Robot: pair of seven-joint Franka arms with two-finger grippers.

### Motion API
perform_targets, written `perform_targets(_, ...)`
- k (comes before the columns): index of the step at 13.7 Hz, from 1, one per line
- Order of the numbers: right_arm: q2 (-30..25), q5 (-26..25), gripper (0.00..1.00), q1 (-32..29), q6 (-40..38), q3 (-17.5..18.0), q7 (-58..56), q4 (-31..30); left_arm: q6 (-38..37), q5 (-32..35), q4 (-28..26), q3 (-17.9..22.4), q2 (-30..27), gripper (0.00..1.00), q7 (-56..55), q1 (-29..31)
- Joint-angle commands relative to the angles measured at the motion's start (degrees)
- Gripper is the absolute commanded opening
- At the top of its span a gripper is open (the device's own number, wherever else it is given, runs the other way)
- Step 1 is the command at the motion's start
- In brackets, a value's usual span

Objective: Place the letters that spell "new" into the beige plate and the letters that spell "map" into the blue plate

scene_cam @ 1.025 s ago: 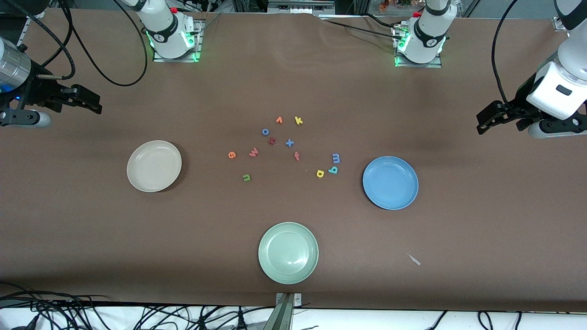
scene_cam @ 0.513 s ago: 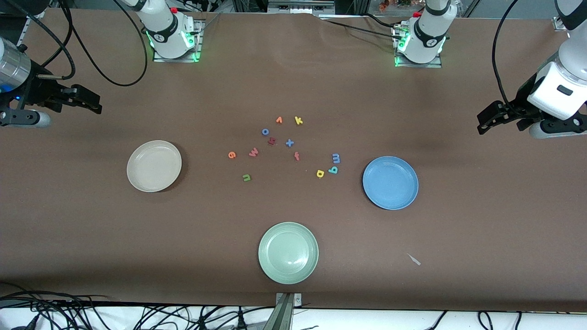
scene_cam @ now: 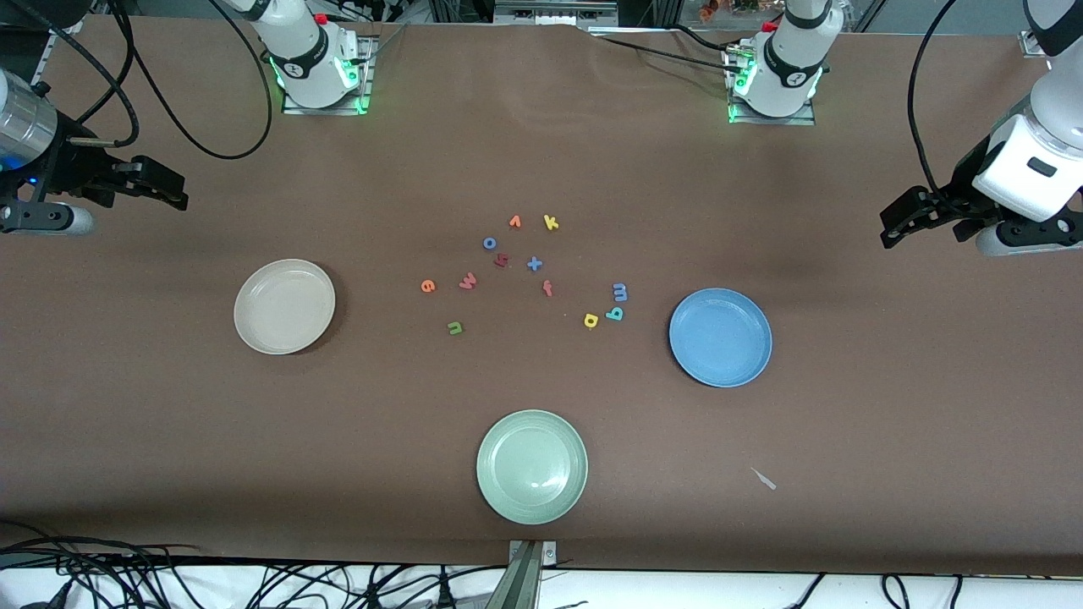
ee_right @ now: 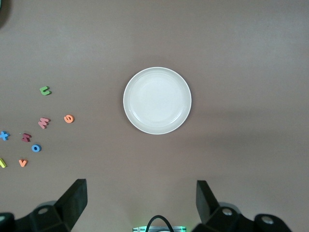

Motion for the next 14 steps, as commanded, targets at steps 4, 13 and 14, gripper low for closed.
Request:
perform_targets(4,-0.33,-0.21,1.0,-0.05,-0.27,-0.05,-0.17,0.34,-2.35,0.88,1.5,-0.06,0.67,1.0,0.83,0.02)
perform_targets(13,-0.33,-0.13,1.0,0.03,-0.36,-0.05,-0.08,0.34,-2.71,0.79,1.85,-0.5,2.34,1.0,1.1,-0.77)
perform_targets(14,-0.33,-0.13,1.0,0.04,-0.36,-0.05,-0.08,0.34,-3.06,0.8,1.85,-0.58,2.34,1.0,1.1,-0.77)
